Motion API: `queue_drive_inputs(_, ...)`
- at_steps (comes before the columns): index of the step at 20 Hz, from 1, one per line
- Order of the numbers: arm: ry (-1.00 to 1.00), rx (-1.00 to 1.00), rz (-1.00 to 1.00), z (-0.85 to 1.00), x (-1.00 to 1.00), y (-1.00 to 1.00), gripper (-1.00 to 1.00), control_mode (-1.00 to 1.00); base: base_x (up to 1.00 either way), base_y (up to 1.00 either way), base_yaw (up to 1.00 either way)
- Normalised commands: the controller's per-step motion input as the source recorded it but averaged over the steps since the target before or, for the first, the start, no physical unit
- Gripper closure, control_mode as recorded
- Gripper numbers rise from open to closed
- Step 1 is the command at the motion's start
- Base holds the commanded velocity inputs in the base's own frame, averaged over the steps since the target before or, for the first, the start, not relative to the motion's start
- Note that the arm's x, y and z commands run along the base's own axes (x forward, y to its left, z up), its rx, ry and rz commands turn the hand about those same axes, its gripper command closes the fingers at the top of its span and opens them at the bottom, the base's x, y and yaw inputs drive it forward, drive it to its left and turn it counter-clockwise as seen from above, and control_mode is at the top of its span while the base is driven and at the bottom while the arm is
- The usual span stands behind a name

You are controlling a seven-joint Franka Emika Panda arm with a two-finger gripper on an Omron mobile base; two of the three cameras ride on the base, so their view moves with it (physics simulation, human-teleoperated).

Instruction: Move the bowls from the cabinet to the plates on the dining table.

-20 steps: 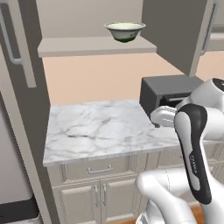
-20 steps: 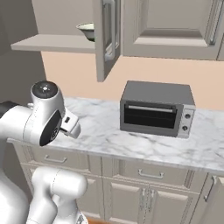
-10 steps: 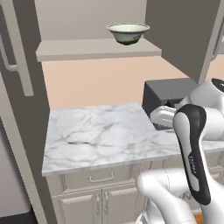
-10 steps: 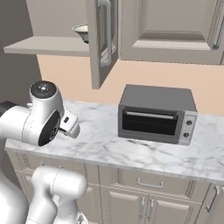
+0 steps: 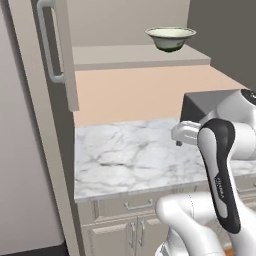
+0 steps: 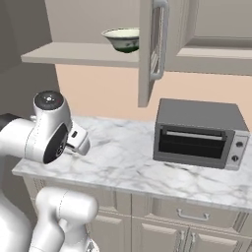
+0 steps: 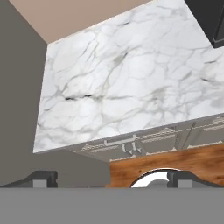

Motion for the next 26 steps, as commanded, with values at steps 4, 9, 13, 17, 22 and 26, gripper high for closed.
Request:
queue_drive_inputs(4, 0.00, 0.00, 0.00, 0.00, 0.00, 0.00, -1.00, 1.00, 0.38, 0.02, 0.00)
queue_drive_inputs(9, 0.00, 0.00, 0.00, 0.00, 0.00, 0.00, -1.00, 1.00, 0.35, -0.11, 0.00)
queue_drive_inputs(13, 0.00, 0.00, 0.00, 0.00, 0.00, 0.00, -1.00, 1.00, 0.03, 0.00, 0.00)
queue_drive_inputs(17, 0.00, 0.00, 0.00, 0.00, 0.00, 0.00, -1.00, 1.00, 0.00, 0.00, 0.00)
queue_drive_inputs(22, 0.00, 0.00, 0.00, 0.00, 0.00, 0.00, -1.00, 1.00, 0.00, 0.00, 0.00)
queue_drive_inputs(26, 0.00, 0.00, 0.00, 0.00, 0.00, 0.00, -1.00, -1.00, 0.02, 0.00, 0.00)
